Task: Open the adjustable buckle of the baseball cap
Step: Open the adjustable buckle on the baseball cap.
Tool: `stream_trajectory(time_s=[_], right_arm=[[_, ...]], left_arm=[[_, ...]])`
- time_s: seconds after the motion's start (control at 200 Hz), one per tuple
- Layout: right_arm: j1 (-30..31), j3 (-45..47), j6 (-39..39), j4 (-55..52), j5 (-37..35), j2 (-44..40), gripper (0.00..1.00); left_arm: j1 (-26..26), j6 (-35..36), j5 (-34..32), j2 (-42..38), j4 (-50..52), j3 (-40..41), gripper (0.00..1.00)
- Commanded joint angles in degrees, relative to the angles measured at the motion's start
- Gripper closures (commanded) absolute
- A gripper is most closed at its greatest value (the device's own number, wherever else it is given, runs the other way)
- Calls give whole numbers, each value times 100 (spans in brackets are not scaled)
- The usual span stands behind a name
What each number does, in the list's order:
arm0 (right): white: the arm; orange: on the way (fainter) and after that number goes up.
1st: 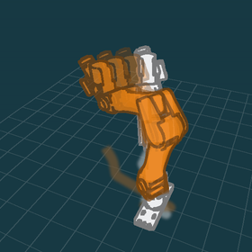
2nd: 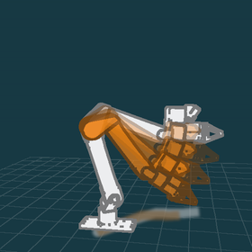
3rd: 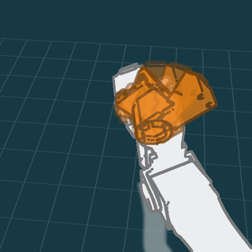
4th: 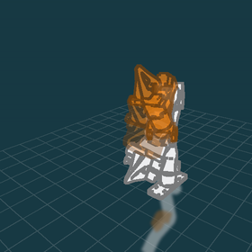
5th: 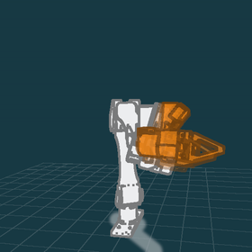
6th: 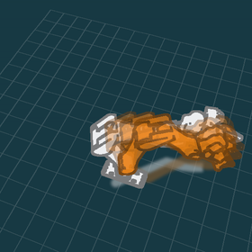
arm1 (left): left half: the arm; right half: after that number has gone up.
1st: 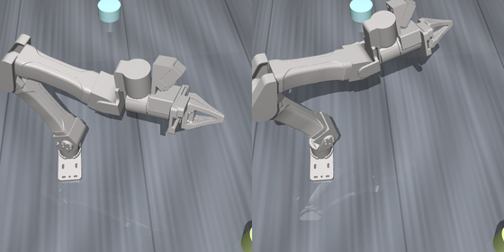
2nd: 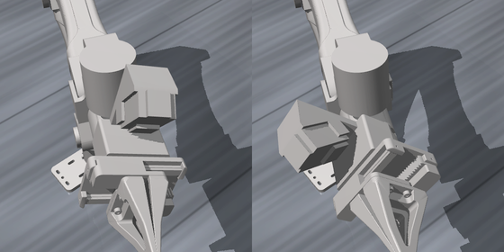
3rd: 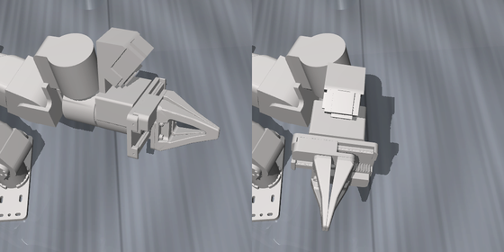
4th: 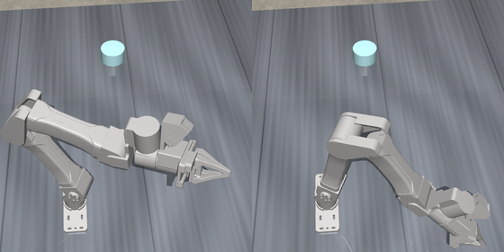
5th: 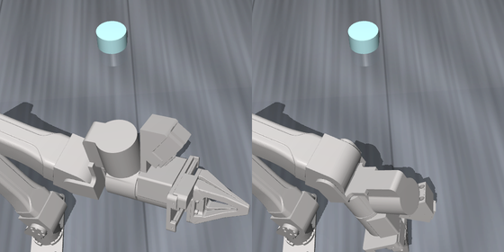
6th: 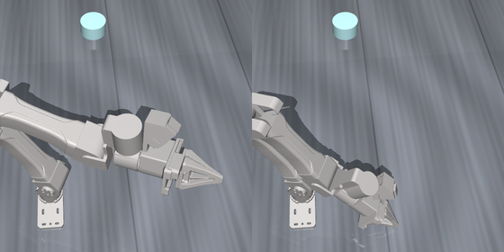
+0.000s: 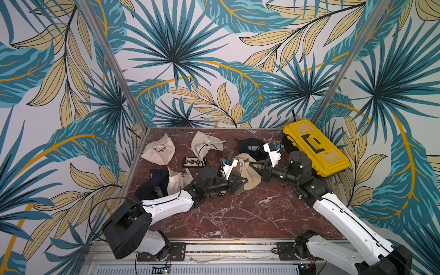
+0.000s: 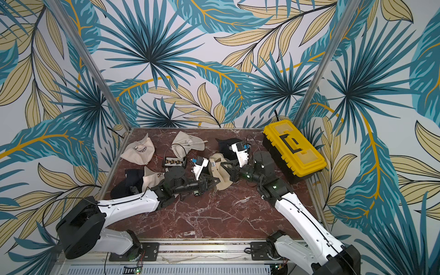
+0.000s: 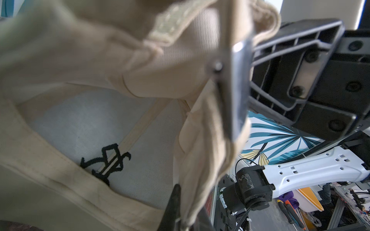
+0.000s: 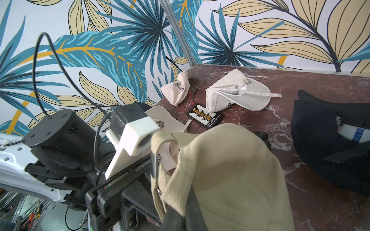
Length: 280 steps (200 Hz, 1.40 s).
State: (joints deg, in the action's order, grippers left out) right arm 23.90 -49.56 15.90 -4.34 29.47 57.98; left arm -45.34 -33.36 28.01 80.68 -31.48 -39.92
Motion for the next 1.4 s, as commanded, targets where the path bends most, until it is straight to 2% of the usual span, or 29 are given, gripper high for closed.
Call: stream_trajectory(time_s=[0.0,0.095,0.285,0.716,1.006,1.237,1.327,1.397], right_arm=[[-18,69,12,194,294,-112,100],[-22,85,23,187,470,-61,100],[-17,168,-16,244,1027,84,100],[-18,299,-332,295,1178,24,100],[-23,306,-112,674,1153,46,100],[-26,355,55,1027,1290,76,100],[-30,381,98,1126,1471,116,100],[-26,428,114,1170,1594,126,100]], left_arm=[[-21,113,-254,-216,-40,156,80],[-20,113,-418,-304,-42,77,72],[-27,86,-385,-308,-45,-228,74],[-43,205,-516,-643,-37,-70,76],[-38,287,-345,-597,-42,-13,75],[-37,307,-387,-790,-39,144,80],[-36,363,-326,-831,-44,147,87],[-44,375,-281,-846,-42,140,88]])
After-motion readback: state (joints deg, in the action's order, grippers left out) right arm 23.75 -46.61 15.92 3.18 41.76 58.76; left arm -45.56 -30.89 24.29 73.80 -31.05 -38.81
